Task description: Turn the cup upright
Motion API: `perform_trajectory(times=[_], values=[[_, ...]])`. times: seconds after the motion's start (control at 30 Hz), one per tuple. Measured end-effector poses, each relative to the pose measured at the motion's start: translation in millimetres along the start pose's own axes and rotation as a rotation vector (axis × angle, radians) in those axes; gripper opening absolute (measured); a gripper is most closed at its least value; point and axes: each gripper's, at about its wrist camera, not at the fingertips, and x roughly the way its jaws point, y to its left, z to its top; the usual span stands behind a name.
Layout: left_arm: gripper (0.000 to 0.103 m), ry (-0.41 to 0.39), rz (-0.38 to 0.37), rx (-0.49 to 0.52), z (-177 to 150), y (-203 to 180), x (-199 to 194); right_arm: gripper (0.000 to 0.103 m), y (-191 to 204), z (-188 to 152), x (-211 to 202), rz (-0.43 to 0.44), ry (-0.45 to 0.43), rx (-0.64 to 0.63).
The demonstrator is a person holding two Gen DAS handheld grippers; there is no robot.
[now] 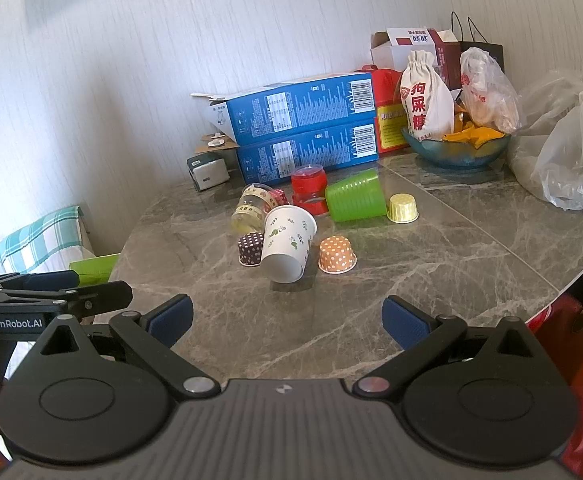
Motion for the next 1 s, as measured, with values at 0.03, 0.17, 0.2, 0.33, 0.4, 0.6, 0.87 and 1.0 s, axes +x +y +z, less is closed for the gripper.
perform_trajectory(times=[0.03, 0.17, 0.2, 0.33, 0.4, 0.6, 0.87, 1.0], values=[[0.103, 0.000, 0.000, 0.000, 0.2, 0.5, -0.1, 0.102, 0.0, 0.0, 0.0, -0.001, 0.000, 0.001], [0.103, -0.002, -0.001, -0.003, 0.0, -0.3, -0.1, 0.102, -0.4, -0.1, 0.1, -0.001, 0.000, 0.002], [0.103, -0.002, -0.002, -0.002, 0.2, 0.0, -0.3, 0.102, -0.5, -0.1, 0.1, -0.001, 0.000, 0.001], [0.103, 0.000, -0.002, -0.004, 0.2, -0.1, -0.1, 0.102, -0.6, -0.5, 0.4, 0.001, 0.003, 0.000], [0.103, 0.000, -0.002, -0.003, 0.0, -1.3, -0.7, 0.102, -0.6, -0.8, 0.4, 0.001, 0.003, 0.000], [0.103, 0.000, -0.003, -0.008, 0.4, 0.5, -0.3, 0.102, -0.8, -1.2, 0.7, 0.001, 0.004, 0.000], [0.103, 0.002, -0.005, -0.011, 0.3, 0.3, -0.1, 0.102, -0.3, -2.7, 2.2, 0.000, 0.010, -0.001], [0.103, -0.021, -0.008, -0.024, 0.3, 3.3, -1.2, 0.102, -1.1, -2.8, 3.6, 0.005, 0.010, -0.005]])
